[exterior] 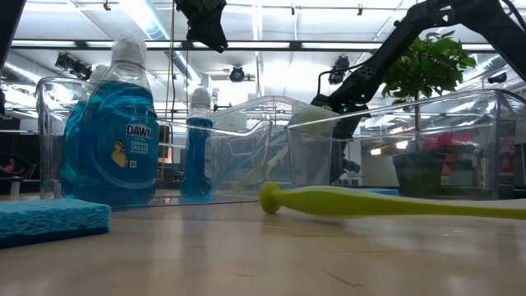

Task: Pick & Place Kitchen Sink Supplies
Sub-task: Put the blue sponge into the right transparent bin

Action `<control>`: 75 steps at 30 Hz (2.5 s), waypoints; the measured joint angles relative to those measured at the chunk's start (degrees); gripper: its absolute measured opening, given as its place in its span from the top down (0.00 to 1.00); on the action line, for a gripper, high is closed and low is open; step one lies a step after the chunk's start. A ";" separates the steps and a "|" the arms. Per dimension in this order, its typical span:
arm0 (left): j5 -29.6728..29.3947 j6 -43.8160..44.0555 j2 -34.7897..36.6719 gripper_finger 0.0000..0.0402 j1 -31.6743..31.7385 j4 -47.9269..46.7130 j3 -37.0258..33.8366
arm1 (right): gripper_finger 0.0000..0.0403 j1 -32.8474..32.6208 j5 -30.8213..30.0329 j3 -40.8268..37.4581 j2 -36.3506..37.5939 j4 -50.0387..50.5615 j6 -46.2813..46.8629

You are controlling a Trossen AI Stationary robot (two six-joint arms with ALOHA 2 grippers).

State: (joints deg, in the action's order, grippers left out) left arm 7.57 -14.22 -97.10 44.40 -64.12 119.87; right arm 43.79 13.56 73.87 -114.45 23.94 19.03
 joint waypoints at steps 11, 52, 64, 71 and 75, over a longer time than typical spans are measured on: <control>0.00 -0.04 -0.01 0.55 0.00 0.00 0.00 | 0.49 0.13 2.82 0.00 0.00 1.11 1.51; 0.00 -0.09 0.00 0.55 0.00 0.06 0.00 | 1.00 0.59 1.88 0.00 1.56 2.64 3.08; 0.02 0.00 0.00 0.55 0.00 0.03 0.00 | 1.00 0.66 0.42 -0.04 5.39 4.17 3.01; 0.02 0.02 0.00 0.55 0.00 0.02 0.00 | 1.00 1.46 -0.55 -0.02 9.38 4.55 2.99; 0.02 0.07 0.00 0.55 0.00 0.00 0.00 | 1.00 1.71 -1.25 -0.02 12.41 4.56 2.97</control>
State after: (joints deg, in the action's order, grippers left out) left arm 7.60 -14.15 -97.10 44.40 -64.12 119.87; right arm 45.50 12.31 73.84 -102.04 28.50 22.00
